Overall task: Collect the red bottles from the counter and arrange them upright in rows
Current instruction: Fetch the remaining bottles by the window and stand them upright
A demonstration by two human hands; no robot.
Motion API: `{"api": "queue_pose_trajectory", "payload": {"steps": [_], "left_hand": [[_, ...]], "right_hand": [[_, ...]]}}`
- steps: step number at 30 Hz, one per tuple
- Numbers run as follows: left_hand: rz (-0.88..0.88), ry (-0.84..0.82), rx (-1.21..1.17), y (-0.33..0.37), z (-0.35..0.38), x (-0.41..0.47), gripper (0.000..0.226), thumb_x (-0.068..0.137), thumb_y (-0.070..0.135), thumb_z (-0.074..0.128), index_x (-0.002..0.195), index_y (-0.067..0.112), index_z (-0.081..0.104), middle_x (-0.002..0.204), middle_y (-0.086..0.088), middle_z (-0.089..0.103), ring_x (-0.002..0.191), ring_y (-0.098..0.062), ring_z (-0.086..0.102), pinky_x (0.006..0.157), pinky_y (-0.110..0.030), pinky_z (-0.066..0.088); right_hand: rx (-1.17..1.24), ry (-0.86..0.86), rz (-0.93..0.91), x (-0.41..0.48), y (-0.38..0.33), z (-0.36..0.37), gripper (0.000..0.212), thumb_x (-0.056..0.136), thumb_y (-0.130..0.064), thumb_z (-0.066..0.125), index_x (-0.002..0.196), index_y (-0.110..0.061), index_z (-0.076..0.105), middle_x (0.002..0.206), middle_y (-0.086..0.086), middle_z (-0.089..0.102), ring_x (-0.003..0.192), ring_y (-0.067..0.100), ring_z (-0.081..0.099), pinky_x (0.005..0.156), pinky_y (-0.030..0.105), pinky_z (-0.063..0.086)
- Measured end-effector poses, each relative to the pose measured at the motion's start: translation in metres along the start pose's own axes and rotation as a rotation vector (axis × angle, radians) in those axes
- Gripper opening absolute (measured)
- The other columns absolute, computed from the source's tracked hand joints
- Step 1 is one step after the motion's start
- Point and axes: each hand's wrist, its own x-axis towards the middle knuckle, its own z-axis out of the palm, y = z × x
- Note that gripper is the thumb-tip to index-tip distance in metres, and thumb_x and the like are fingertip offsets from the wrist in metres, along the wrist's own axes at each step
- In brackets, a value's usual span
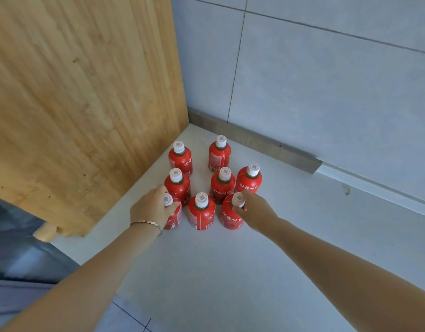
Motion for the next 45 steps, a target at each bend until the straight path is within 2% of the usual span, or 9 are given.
{"api": "queue_pose_trajectory", "payload": {"steps": [3,8,13,18,21,26,32,36,45], "left_hand": [[-0.069,-0.005,-0.005,-0.002,0.004,0.009,0.044,0.085,0.035,0.063,0.115,0.007,0.048,0.116,-0.014,0.062,0.106,-0.033,0.059,0.082,-0.042,0.051],[-0.136,-0.057,0.147,0.002,0.000,-0.018,0.070,0.085,0.033,0.064,0.139,0.009,0.026,0.128,-0.018,0.050,0.118,-0.033,0.052,0.090,-0.041,0.050],[0.146,-0.306,0.259,0.042,0.012,-0.060,0.033,0.094,0.035,0.046,0.122,0.018,0.047,0.121,-0.002,0.060,0.110,-0.021,0.059,0.086,-0.031,0.049],[0.352,-0.639,0.279,0.123,0.059,-0.069,0.027,0.092,0.034,0.043,0.110,0.018,0.054,0.109,-0.001,0.058,0.096,-0.019,0.053,0.079,-0.028,0.039],[0.493,-0.649,0.288,0.190,0.092,-0.076,0.008,0.092,0.029,0.043,0.092,0.022,0.047,0.097,0.002,0.049,0.088,-0.019,0.046,0.078,-0.027,0.036],[0.667,-0.659,0.333,0.319,0.146,-0.119,0.005,0.091,0.024,0.043,0.088,0.021,0.045,0.095,0.001,0.049,0.086,-0.020,0.046,0.077,-0.027,0.037],[0.828,-0.643,0.359,0.482,0.217,-0.226,0.005,0.093,0.023,0.044,0.090,0.020,0.047,0.119,-0.005,0.060,0.092,-0.020,0.049,0.079,-0.025,0.038],[0.865,-0.667,0.380,0.574,0.272,-0.305,0.007,0.093,0.020,0.044,0.092,0.019,0.051,0.122,-0.006,0.060,0.110,-0.024,0.057,0.091,-0.029,0.044],[1.049,-0.647,0.438,0.737,0.383,-0.449,0.011,0.091,0.020,0.043,0.082,0.024,0.049,0.095,0.003,0.058,0.085,-0.020,0.053,0.074,-0.025,0.040]], "right_hand": [[-0.018,-0.020,-0.007,0.004,0.002,-0.001,0.035,0.094,-0.024,0.052,0.126,-0.010,0.047,0.122,0.010,0.060,0.106,0.025,0.059,0.078,0.028,0.044],[0.010,-0.022,-0.010,0.004,0.009,0.002,0.044,0.090,-0.024,0.056,0.131,-0.014,0.044,0.130,0.008,0.057,0.115,0.025,0.056,0.093,0.032,0.047],[-0.017,-0.171,0.046,-0.019,0.038,-0.006,0.046,0.094,-0.027,0.049,0.137,-0.016,0.037,0.129,0.008,0.058,0.117,0.025,0.056,0.096,0.033,0.045],[-0.099,-0.281,0.175,-0.064,0.118,-0.034,0.035,0.094,-0.030,0.046,0.127,-0.020,0.050,0.128,0.001,0.058,0.115,0.019,0.057,0.094,0.030,0.044],[-0.062,-0.248,0.283,-0.106,0.180,-0.064,0.030,0.094,-0.028,0.045,0.120,-0.016,0.056,0.128,0.001,0.057,0.118,0.018,0.054,0.094,0.030,0.044],[0.020,-0.100,0.487,-0.193,0.314,-0.116,0.028,0.092,-0.026,0.045,0.114,-0.016,0.059,0.125,0.001,0.059,0.115,0.019,0.055,0.092,0.030,0.044],[0.077,0.048,0.660,-0.312,0.486,-0.170,0.029,0.093,-0.026,0.046,0.117,-0.015,0.058,0.127,0.002,0.057,0.119,0.020,0.052,0.097,0.031,0.042],[0.119,0.096,0.749,-0.388,0.595,-0.195,0.026,0.092,-0.027,0.046,0.114,-0.018,0.058,0.125,0.001,0.058,0.116,0.020,0.054,0.094,0.032,0.043],[0.160,0.308,1.067,-0.546,0.798,-0.216,0.028,0.091,-0.023,0.045,0.115,-0.018,0.058,0.123,0.003,0.059,0.110,0.025,0.058,0.080,0.029,0.044]]}}
